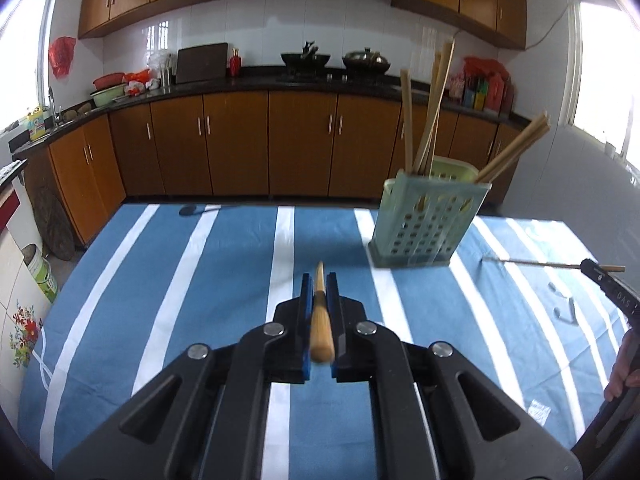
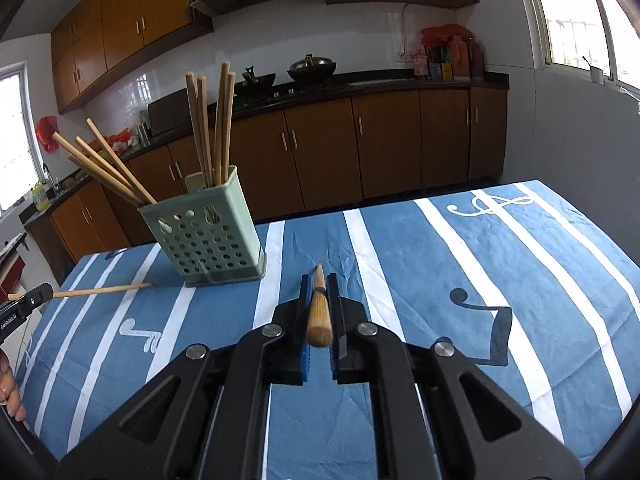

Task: Organize utensils
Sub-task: 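Lift both chopsticks off the cloth and tilt them upright, then carry both chopsticks over the green holder and lower them in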

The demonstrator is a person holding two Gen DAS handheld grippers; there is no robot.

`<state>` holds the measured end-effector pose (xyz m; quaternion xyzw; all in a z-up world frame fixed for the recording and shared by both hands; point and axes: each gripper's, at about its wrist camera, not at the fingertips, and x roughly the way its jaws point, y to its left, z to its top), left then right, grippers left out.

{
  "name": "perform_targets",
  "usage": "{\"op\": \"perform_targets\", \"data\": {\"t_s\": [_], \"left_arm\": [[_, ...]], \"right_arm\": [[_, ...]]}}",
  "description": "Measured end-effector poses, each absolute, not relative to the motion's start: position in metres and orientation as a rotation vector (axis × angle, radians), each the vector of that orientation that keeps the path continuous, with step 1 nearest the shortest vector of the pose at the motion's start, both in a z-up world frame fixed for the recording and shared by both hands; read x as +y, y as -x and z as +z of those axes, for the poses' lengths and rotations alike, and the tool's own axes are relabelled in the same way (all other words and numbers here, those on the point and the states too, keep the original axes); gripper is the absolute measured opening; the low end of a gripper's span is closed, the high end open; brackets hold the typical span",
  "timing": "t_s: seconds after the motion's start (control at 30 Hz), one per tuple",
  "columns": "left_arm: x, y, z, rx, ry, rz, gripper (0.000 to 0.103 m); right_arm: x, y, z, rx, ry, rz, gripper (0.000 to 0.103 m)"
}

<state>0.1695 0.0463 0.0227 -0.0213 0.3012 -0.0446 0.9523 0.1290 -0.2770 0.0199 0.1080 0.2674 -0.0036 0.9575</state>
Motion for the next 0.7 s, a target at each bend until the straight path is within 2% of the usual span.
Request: {"op": "perform_targets", "data": {"t_s": [0.37, 0.7], "left_arm": [[0.042, -0.166, 0.062, 0.534, 0.075, -0.145, 0.007], [0.009, -0.162, 0.131, 0.409, 0.078, -0.281, 0.007]], "right_arm": [[-0.277, -0.128, 0.052, 0.466, -0.25, 0.037, 0.008], [-0.272, -0.13, 0.122, 0.323, -0.323, 0.178, 0.008]]}}
